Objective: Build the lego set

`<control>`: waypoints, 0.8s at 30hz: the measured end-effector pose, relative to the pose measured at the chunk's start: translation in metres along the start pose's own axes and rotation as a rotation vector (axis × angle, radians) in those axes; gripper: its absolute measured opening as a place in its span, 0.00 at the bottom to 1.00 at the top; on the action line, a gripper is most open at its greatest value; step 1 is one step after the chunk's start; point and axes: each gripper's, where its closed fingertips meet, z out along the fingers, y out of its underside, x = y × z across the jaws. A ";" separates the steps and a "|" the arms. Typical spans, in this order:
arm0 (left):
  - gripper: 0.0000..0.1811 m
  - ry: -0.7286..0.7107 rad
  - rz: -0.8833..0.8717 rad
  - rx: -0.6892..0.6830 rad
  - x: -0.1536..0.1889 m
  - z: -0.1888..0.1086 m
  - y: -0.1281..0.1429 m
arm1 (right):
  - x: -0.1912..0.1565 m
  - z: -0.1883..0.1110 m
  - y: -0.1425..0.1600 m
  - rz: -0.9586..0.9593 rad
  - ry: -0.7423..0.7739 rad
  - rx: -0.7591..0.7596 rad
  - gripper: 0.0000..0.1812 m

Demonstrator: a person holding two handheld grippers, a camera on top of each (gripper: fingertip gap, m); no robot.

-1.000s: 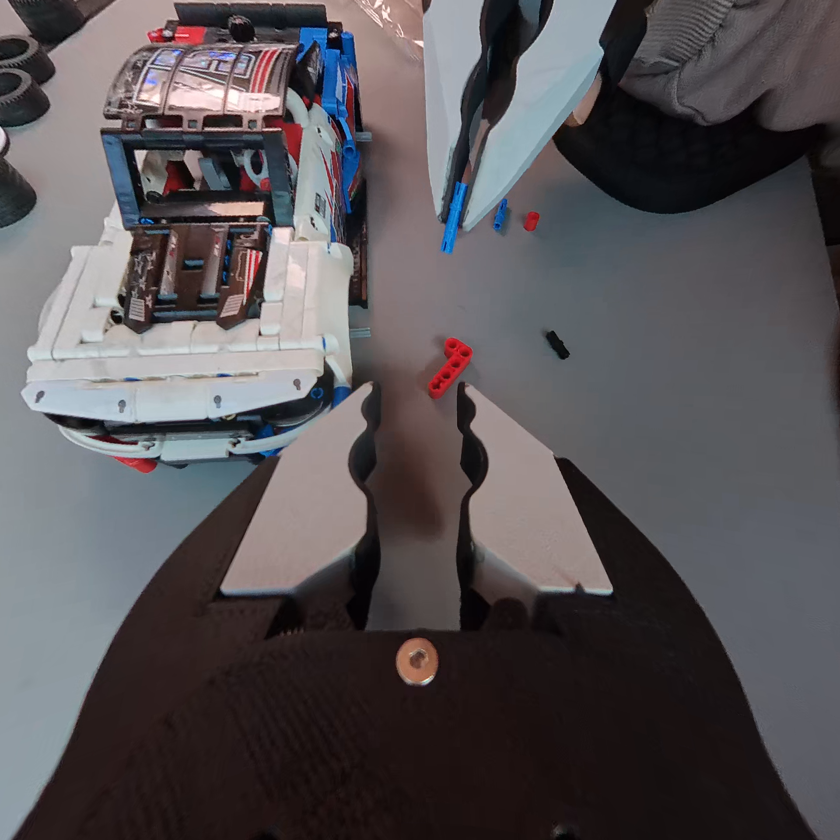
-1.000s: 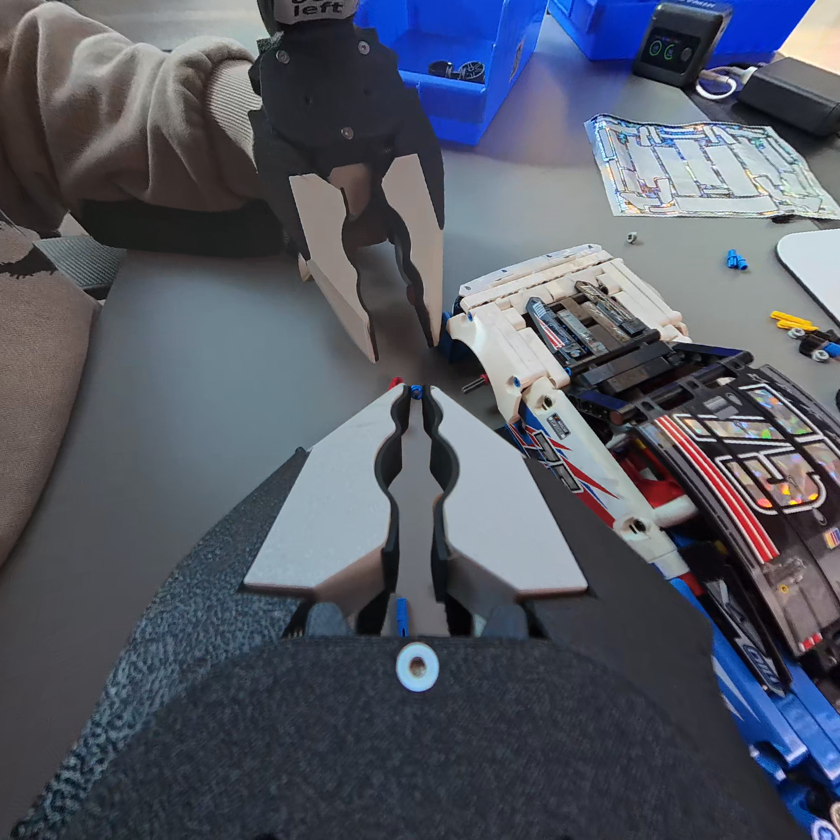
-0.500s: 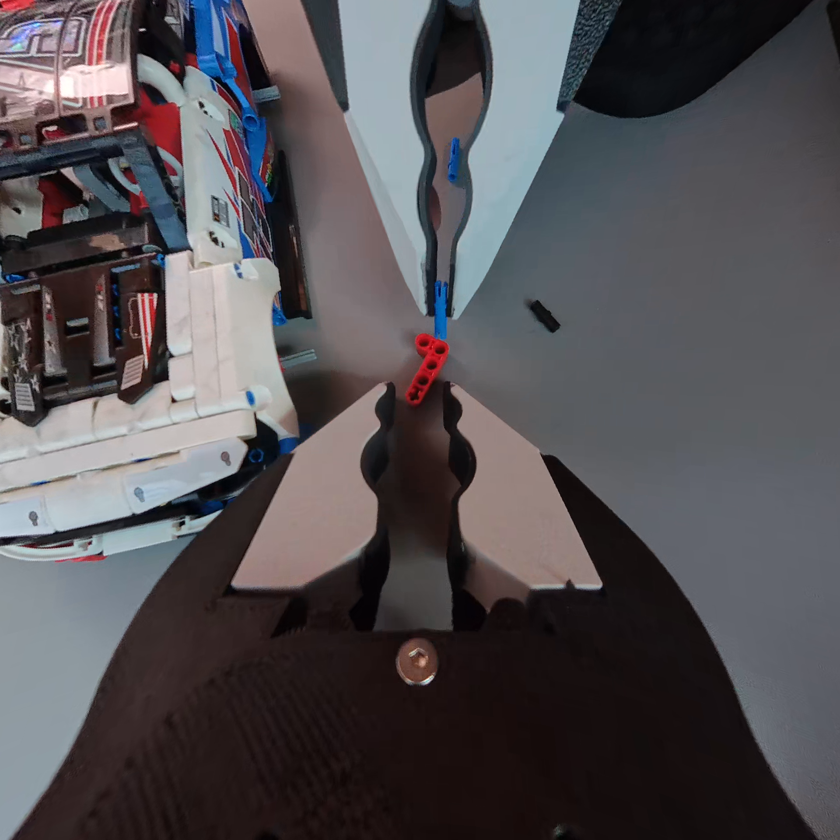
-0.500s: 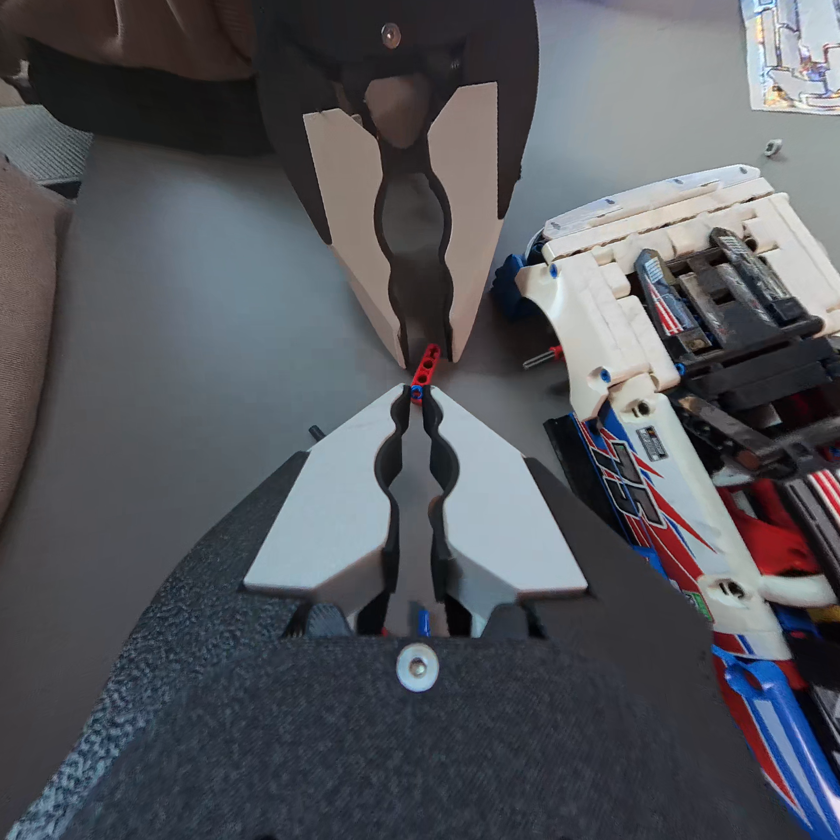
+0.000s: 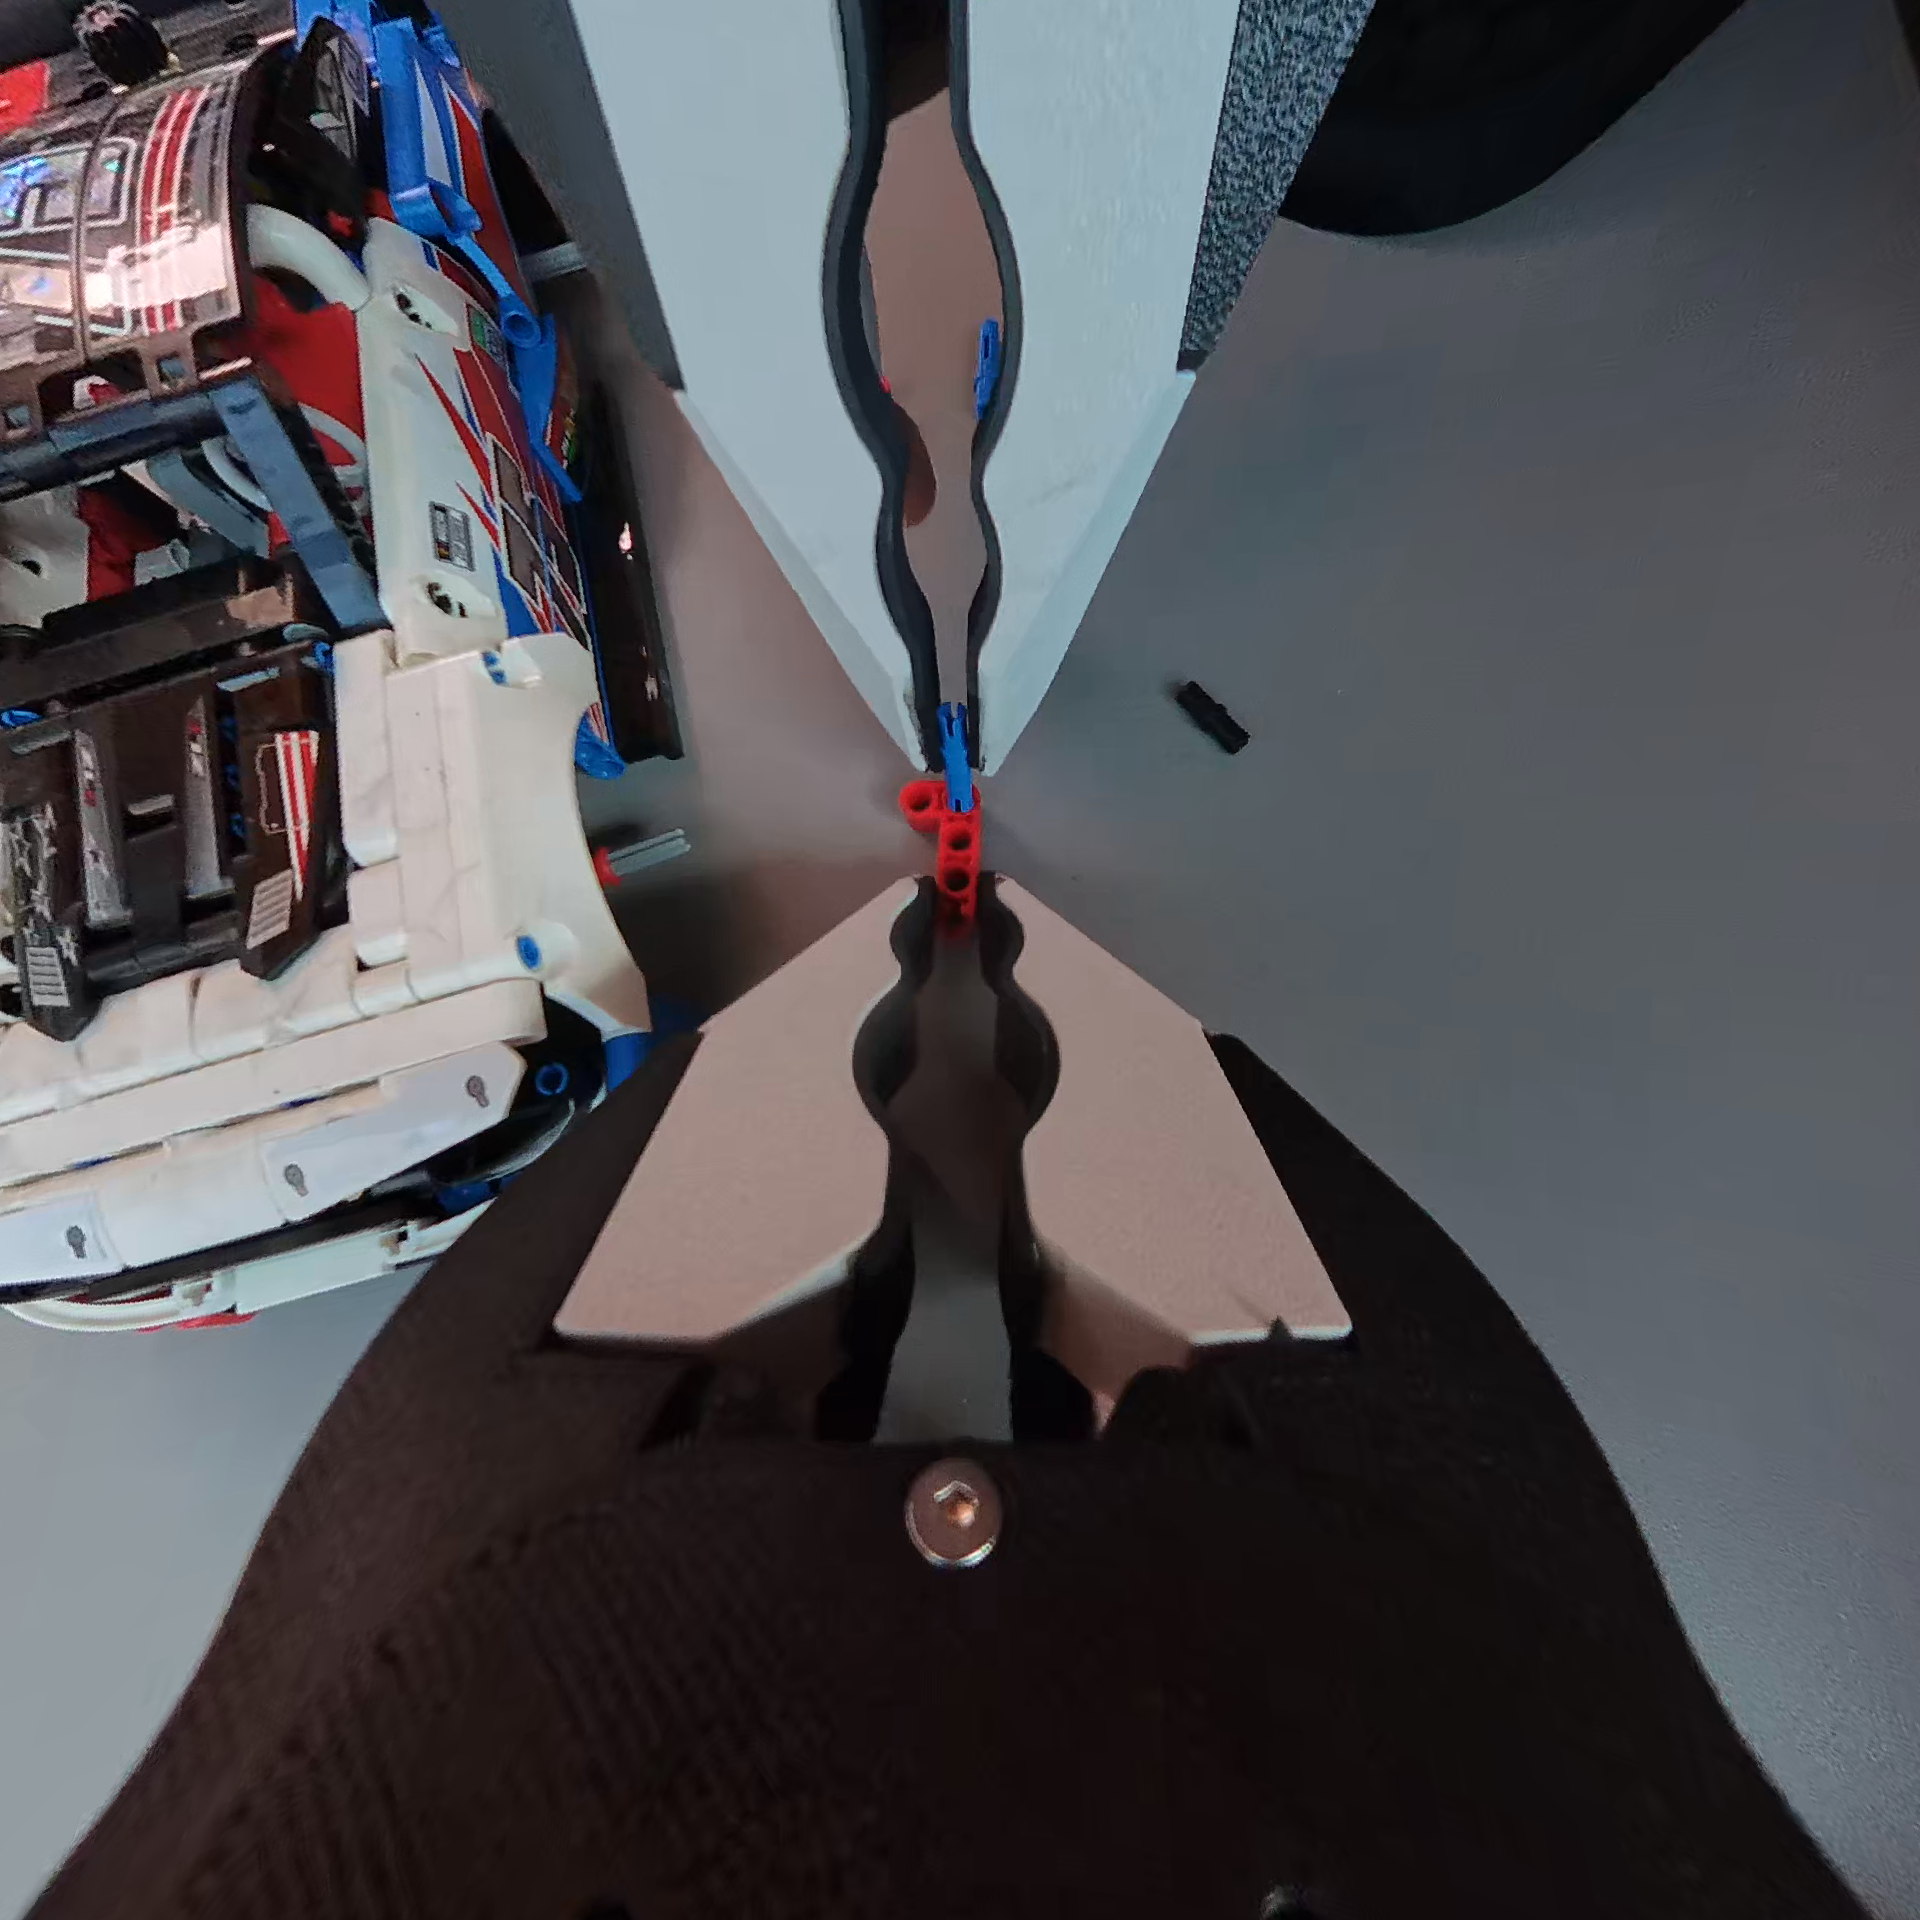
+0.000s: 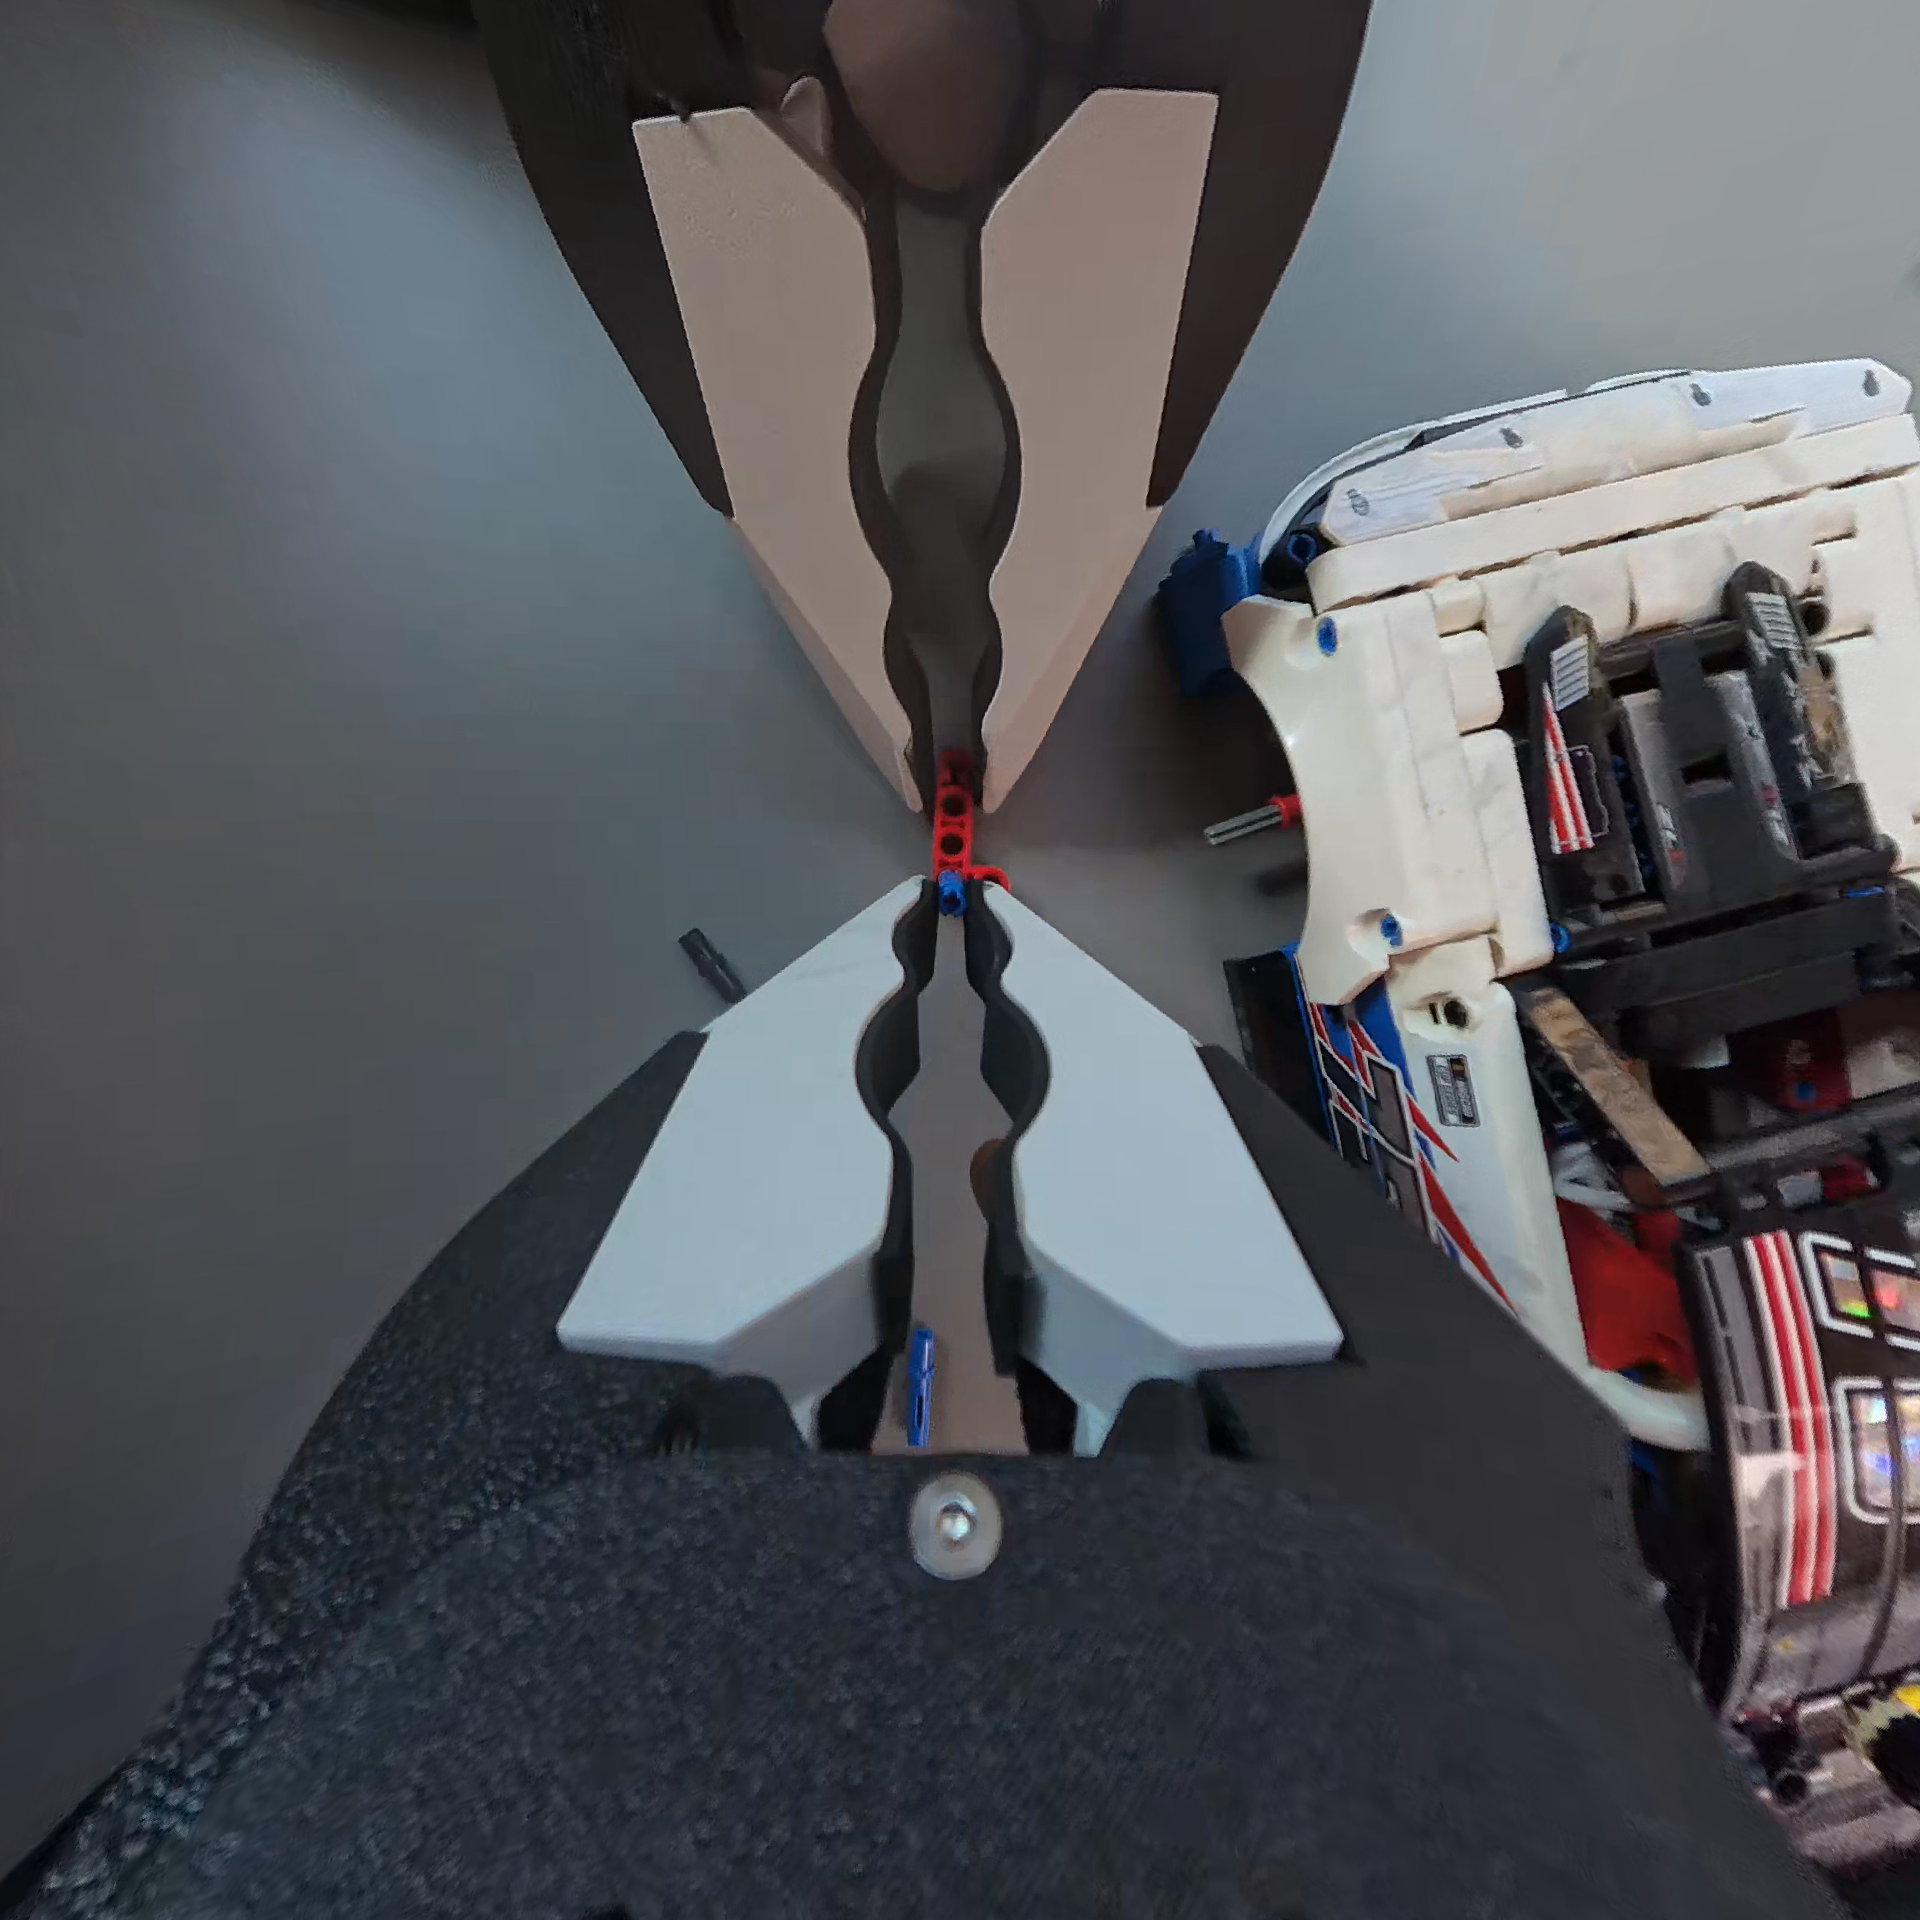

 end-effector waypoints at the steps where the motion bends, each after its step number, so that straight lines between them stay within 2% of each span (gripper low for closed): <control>1: 0.03 -0.001 0.002 0.002 0.000 0.000 0.000 | 0.000 0.000 0.000 -0.013 -0.002 -0.021 0.01; 11: 0.03 -0.016 0.040 0.035 0.000 0.000 -0.001 | -0.001 0.002 0.000 -0.114 -0.057 -0.200 0.01; 24: 0.03 -0.007 0.034 0.046 0.001 0.000 -0.001 | -0.001 0.005 0.000 -0.140 -0.086 -0.260 0.01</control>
